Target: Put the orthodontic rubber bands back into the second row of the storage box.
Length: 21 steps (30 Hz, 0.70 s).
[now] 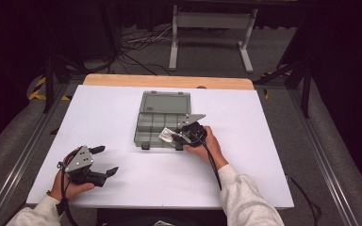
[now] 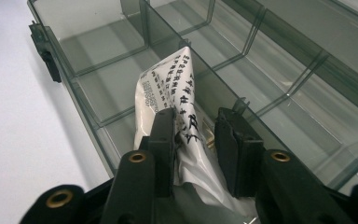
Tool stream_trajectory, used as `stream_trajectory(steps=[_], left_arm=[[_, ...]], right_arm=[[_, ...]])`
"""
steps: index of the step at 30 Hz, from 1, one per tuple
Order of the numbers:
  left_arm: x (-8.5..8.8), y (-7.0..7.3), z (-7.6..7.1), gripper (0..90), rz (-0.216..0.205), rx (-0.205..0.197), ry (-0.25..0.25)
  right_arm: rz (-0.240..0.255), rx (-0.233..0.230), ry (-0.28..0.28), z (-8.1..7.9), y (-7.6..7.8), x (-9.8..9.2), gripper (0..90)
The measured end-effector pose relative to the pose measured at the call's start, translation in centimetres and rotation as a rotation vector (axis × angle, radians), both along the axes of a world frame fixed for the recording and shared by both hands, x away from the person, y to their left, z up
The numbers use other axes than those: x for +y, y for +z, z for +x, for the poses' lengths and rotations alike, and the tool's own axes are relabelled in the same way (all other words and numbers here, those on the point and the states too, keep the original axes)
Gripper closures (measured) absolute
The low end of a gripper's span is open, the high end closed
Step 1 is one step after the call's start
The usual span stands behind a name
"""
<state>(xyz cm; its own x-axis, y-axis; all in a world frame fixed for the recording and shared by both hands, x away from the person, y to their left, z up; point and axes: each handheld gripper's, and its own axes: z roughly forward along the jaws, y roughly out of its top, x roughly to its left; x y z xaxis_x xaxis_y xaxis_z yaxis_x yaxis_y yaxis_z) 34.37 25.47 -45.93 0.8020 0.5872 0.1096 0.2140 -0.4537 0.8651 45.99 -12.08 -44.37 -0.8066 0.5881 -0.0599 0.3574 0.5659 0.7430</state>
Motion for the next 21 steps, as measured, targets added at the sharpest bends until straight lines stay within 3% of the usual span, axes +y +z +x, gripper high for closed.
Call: stream_trajectory(steps=[9, 10, 21], left_arm=[[0.0, 0.0, -0.1, 10.4, 0.002, -0.002, 0.002], [0.0, 0.0, 0.0, 10.4, 0.003, -0.002, 0.003], [0.1, 0.1, 0.0, 10.3, -0.017, 0.000, 0.005]], right_arm=[[0.024, -0.022, -0.010, -0.5, 0.7, -0.2, 56.3], [0.040, -0.030, -0.012, -0.5, 0.9, -0.4, 51.8], [0.059, -0.087, -0.016, -1.3, 2.1, -0.7, 46.2]])
